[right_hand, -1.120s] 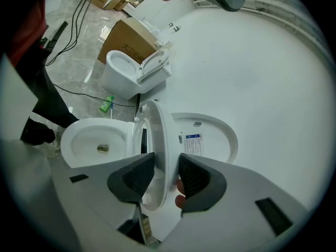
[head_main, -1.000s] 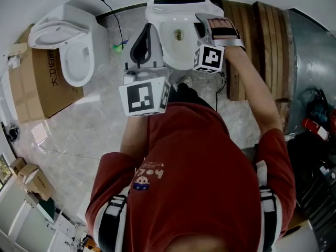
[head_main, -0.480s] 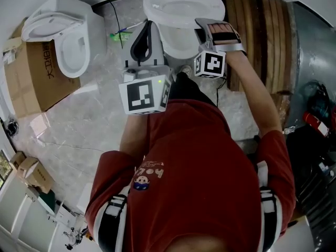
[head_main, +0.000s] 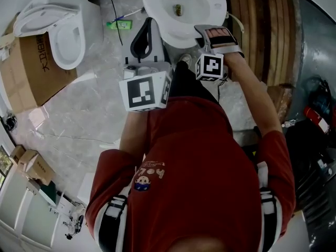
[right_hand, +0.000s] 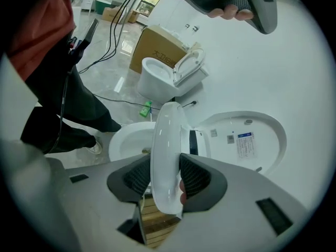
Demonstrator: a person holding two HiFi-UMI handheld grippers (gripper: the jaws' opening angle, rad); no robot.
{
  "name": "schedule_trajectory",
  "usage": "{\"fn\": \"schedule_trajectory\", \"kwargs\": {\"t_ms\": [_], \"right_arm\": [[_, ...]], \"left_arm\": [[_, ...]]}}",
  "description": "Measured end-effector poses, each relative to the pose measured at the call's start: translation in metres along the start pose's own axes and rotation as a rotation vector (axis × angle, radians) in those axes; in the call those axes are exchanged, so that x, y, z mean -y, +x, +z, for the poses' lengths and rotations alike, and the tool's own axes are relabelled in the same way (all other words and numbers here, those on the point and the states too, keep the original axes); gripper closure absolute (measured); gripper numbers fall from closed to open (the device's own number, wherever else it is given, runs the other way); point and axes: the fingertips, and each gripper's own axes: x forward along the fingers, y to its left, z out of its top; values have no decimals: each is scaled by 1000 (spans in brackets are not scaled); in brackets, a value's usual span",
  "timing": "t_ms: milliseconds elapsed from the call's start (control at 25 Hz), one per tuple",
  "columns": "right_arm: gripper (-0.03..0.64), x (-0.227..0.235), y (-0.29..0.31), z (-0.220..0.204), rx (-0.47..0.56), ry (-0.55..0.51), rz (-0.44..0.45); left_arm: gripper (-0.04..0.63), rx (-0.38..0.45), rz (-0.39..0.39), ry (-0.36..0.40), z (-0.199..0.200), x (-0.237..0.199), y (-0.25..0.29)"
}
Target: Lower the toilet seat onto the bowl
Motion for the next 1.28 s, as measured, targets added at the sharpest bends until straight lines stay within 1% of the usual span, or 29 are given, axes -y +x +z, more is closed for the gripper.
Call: {"fn": "schedule_trajectory", "kwargs": {"t_ms": [200, 320, 640, 720, 920, 1080, 1200, 1280], "right_arm": [[446, -33, 13, -3, 5, 14, 103], [428, -53, 26, -2, -1, 14, 163], [400, -100, 55, -4, -17, 2, 271], [394, -110, 63, -5, -31, -9, 286], [388, -136, 79, -12, -74, -44, 282], [383, -150, 105, -3, -52, 7, 261], [379, -177, 120, -11, -85, -25, 314], [378, -189, 128, -18, -113, -44, 331]], "left_arm": [[586, -30, 5, -19, -21, 0, 2], [586, -62, -2, -24, -40, -3, 4], [586, -160, -22, -23, -109, -4, 17], [586, -174, -19, -26, -123, -6, 18], [586, -229, -28, -19, -156, -5, 18], [586, -283, -39, -35, -183, -7, 20], [586, -318, -46, -51, -202, -7, 19], [586, -348, -51, -61, -215, -4, 20]]}}
